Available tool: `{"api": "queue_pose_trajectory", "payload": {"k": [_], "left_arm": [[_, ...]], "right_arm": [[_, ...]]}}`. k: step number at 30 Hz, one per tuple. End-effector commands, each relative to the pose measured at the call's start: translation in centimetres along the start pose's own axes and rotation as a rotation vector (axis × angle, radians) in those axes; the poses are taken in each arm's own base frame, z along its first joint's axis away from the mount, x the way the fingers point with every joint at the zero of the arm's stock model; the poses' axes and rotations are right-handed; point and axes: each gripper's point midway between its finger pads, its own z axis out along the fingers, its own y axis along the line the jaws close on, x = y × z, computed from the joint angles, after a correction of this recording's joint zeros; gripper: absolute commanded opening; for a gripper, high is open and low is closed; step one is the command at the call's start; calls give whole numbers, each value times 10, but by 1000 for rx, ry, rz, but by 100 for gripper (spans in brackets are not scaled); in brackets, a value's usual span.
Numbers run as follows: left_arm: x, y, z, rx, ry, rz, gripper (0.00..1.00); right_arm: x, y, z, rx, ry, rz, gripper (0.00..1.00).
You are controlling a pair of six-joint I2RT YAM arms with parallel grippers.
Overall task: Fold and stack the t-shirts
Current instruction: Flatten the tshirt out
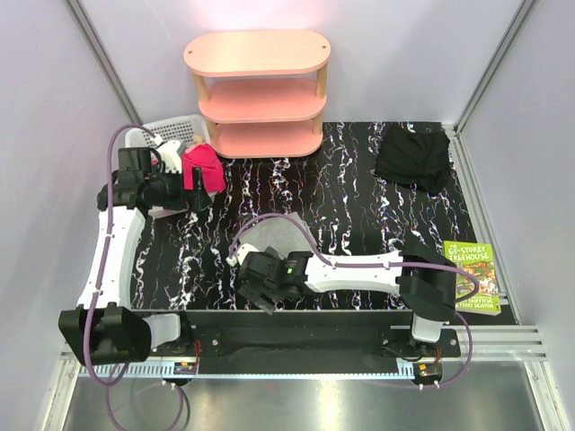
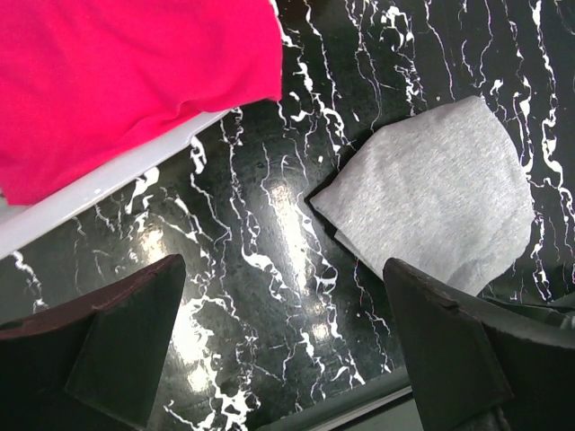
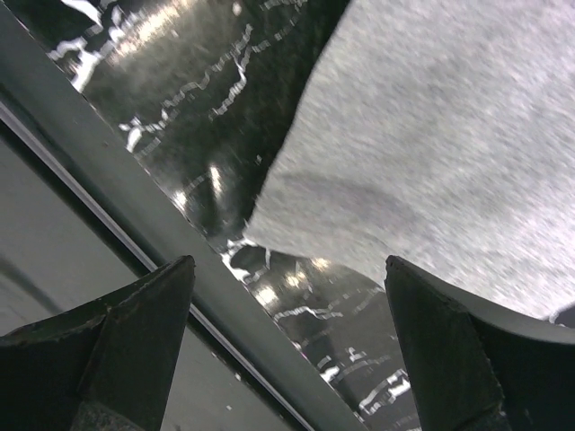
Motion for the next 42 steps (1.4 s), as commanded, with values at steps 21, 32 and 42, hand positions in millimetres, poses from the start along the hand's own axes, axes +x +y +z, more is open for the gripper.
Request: {"api": "queue_pose_trajectory", "payload": {"k": [21,32,42], "left_arm": [[-23,-10,-42,16,-112,47,97],[-23,-10,-43,13,-116,54,97],[-27,-15,-49,25,-134,68,97]], "right_arm": [[0,-24,48,-57,-36,234,51],[-60,-40,-29,-57,-192,242,0],[-131,-40,-242,-136,-543,263,0]]}}
